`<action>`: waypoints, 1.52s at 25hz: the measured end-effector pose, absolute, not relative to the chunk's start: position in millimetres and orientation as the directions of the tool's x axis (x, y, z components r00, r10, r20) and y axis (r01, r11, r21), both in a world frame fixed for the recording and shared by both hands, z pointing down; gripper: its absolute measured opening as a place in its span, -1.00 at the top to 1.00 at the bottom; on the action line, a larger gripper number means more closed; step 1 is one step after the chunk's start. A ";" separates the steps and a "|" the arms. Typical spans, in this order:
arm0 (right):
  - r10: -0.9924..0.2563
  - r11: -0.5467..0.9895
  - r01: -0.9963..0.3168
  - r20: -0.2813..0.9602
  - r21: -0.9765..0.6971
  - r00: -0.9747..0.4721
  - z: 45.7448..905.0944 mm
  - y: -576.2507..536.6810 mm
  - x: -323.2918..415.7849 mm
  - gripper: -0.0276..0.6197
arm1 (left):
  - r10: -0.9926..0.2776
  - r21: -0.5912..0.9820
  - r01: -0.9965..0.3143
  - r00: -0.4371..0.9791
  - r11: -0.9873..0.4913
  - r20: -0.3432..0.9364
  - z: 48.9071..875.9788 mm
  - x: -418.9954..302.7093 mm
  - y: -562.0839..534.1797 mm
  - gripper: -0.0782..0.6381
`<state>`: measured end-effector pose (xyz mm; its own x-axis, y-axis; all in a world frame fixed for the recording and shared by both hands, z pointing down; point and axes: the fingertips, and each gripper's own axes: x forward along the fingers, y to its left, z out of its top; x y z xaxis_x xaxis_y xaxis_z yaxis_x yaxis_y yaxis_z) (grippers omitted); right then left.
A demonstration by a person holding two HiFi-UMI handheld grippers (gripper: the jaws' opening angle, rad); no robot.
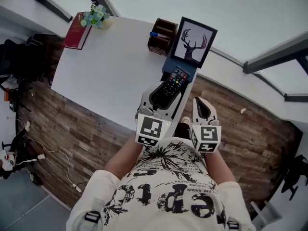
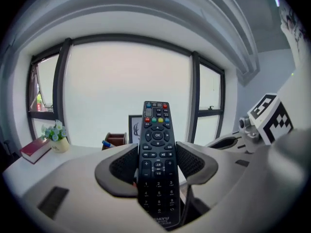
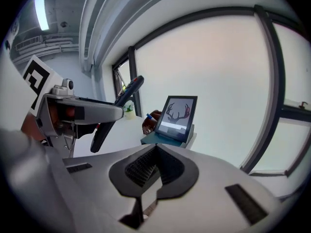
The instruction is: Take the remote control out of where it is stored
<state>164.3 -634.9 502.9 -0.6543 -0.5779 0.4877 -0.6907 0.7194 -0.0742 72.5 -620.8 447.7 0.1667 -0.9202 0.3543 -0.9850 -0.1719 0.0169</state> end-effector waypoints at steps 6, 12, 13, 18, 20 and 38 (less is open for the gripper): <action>-0.692 0.662 -0.748 0.344 -0.048 -0.635 455.5 -636.7 150.5 0.91 | -0.971 -0.023 -0.980 0.195 -0.200 0.139 387.2 54.5 -607.2 0.07; -0.770 0.601 -0.799 0.242 -0.038 -0.590 431.0 -611.9 146.4 0.91 | -0.966 -0.059 -0.964 0.259 -0.258 -0.010 341.4 47.4 -582.4 0.07; -0.780 0.593 -0.804 0.224 -0.034 -0.585 426.4 -608.3 146.7 0.91 | -0.964 -0.060 -0.963 0.266 -0.264 -0.020 337.6 47.0 -579.0 0.07; -0.797 0.586 -0.810 0.169 -0.017 -0.580 404.4 -599.0 144.3 0.91 | -0.958 -0.039 -0.959 0.284 -0.282 -0.047 327.7 42.9 -568.2 0.07; -0.798 0.585 -0.811 0.164 -0.018 -0.580 400.3 -598.4 143.9 0.91 | -0.956 -0.029 -0.957 0.290 -0.289 -0.048 327.6 41.5 -567.0 0.07; -0.805 0.571 -0.821 0.205 0.008 -0.557 407.6 -595.1 150.5 0.91 | -0.954 0.074 -0.952 0.300 -0.298 0.012 353.2 37.2 -571.4 0.07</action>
<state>150.5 -595.1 407.6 -0.5572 -0.8046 0.2051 -0.8211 0.5707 0.0081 37.2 -571.4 353.2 0.3000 -0.9538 0.0122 -0.9515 -0.2984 0.0745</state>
